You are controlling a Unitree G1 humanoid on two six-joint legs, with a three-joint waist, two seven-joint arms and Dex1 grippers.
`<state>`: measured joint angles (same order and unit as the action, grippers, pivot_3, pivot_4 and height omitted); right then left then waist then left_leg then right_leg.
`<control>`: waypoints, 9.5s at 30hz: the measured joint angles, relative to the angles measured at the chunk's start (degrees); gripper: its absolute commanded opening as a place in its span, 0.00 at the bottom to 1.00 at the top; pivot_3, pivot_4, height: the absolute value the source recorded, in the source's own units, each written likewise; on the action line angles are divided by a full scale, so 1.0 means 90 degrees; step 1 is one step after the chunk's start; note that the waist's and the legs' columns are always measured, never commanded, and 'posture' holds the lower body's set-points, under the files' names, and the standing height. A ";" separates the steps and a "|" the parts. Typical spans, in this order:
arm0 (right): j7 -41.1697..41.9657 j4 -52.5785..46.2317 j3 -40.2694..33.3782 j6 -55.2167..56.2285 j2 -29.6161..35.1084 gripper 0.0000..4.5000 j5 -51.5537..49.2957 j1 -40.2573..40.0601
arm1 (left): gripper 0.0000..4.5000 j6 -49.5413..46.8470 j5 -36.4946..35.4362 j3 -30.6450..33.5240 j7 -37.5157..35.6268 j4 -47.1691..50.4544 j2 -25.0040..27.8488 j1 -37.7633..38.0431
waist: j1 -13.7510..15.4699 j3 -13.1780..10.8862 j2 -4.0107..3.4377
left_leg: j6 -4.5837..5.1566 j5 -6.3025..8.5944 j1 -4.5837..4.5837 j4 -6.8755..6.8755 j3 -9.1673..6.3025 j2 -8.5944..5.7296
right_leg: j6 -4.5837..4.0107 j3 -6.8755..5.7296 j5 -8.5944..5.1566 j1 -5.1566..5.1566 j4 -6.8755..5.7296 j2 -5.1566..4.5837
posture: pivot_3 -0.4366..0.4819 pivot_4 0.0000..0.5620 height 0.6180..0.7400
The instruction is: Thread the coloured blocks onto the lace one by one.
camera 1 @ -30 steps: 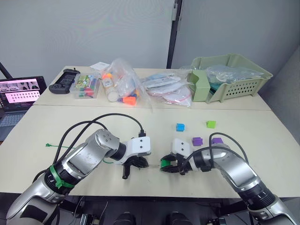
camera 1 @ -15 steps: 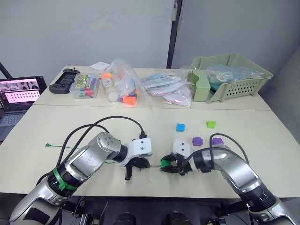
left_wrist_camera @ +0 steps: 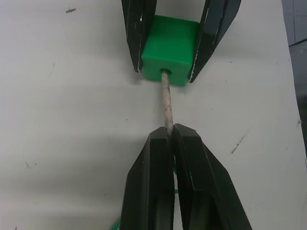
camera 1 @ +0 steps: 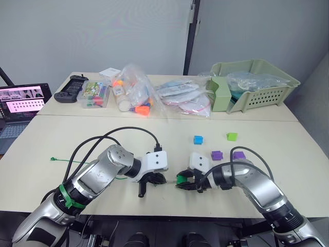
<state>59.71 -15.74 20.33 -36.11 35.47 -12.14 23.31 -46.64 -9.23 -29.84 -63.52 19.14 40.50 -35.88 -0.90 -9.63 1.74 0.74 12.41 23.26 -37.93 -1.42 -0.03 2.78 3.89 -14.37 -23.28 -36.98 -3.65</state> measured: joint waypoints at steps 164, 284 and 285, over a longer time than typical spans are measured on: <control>0.0035 -0.0420 -0.0713 0.0711 0.1141 0.00 -0.0240 -0.0901 | 0.27 0.6504 0.0332 0.2092 -0.2285 -0.6162 0.1395 0.0228 | -0.0125 0.0003 -0.0002 | 0.0001 0.0001 -0.0006 0.0004 0.0004 0.0029 | -0.0013 -0.0003 -0.0005 -0.0001 0.0010 0.0018 | 0.48 0.27 1.00; -0.1224 -0.1791 -0.2081 -0.0830 0.0671 0.80 -0.0696 -0.2317 | 0.00 0.2895 0.0361 0.0495 -0.0832 -0.2460 -0.1394 0.0117 | 0.0075 0.0001 0.0003 | 0.0000 0.0001 0.0027 -0.0028 -0.0009 0.0006 | -0.0011 -0.0003 -0.0004 -0.0003 -0.0005 0.0013 | 0.48 0.27 1.00; -0.1368 -0.1954 -0.2373 -0.0949 0.0616 0.80 -0.0794 -0.2567 | 0.00 0.2883 0.0358 0.0503 -0.0834 -0.2452 -0.1364 0.0122 | 0.0074 0.0001 0.0003 | 0.0000 0.0001 0.0027 -0.0028 -0.0009 0.0007 | -0.0011 -0.0003 -0.0004 -0.0002 -0.0004 0.0013 | 0.48 0.27 1.00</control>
<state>47.40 -33.33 -1.03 -44.65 41.01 -19.29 0.21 -20.70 -6.01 -25.31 -71.03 -2.93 28.22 -34.78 -0.24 -9.62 1.77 0.74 12.42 23.51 -38.18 -1.51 0.03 2.68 3.86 -14.40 -23.30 -37.02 -3.53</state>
